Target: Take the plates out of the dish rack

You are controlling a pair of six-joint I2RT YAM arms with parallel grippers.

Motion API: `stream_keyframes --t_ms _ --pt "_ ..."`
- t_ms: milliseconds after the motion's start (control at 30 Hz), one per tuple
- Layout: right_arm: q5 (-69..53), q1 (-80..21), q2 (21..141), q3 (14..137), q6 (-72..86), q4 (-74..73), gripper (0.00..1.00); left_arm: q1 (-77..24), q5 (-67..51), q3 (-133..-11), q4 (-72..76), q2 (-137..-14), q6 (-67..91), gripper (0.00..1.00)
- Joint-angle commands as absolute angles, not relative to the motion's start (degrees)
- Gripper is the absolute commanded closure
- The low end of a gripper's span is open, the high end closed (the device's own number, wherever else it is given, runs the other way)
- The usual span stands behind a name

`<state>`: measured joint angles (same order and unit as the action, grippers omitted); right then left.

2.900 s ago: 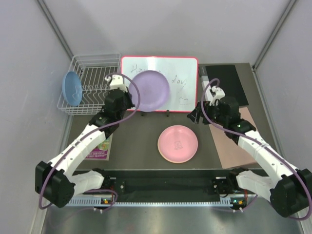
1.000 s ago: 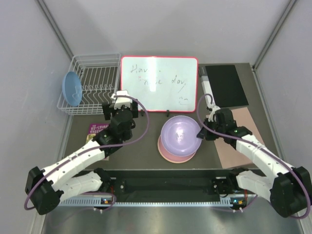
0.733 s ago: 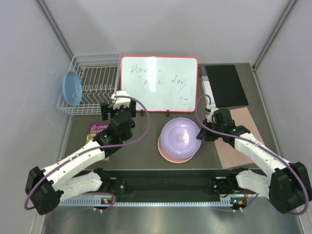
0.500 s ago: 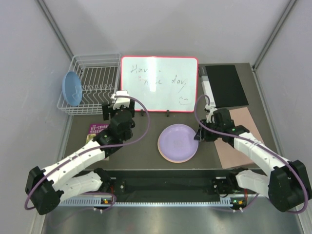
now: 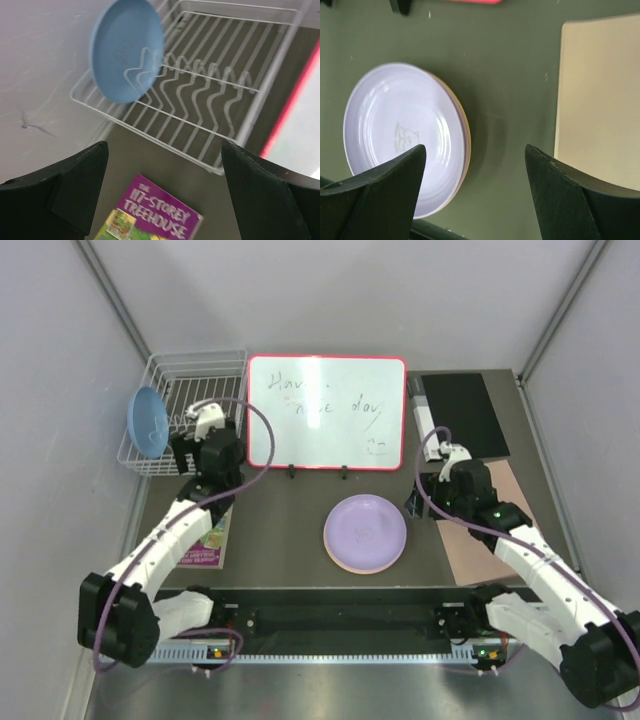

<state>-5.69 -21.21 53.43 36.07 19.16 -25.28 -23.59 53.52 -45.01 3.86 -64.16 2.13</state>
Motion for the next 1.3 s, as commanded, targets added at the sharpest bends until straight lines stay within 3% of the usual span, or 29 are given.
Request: stream_keyframes --t_ms 0,200,700,1033,1167,1267 --pt "-1.1 -21.2 51.2 40.1 19.8 -22.3 0.18 -8.7 44.8 -51.1 1.0 -67.3 5.4 0.01" --pt "-2.2 -21.3 55.5 41.0 19.9 -19.4 0.16 7.6 30.3 -54.5 4.7 -73.0 5.6 0.01" --pt "-6.3 -21.2 64.2 38.5 20.5 -13.6 0.17 17.6 17.0 -71.0 7.0 -93.5 1.4 0.01" --pt "-7.5 -20.8 68.3 38.6 20.0 -12.4 0.17 19.2 19.7 -76.7 5.1 -101.8 0.8 0.05" --pt "-8.0 -20.7 69.1 39.1 19.7 -12.2 0.18 19.2 20.9 -76.6 5.2 -103.4 1.2 0.10" --pt "-8.0 -20.7 70.1 39.3 19.6 -12.2 0.18 19.3 22.3 -76.3 5.4 -104.2 1.1 0.20"
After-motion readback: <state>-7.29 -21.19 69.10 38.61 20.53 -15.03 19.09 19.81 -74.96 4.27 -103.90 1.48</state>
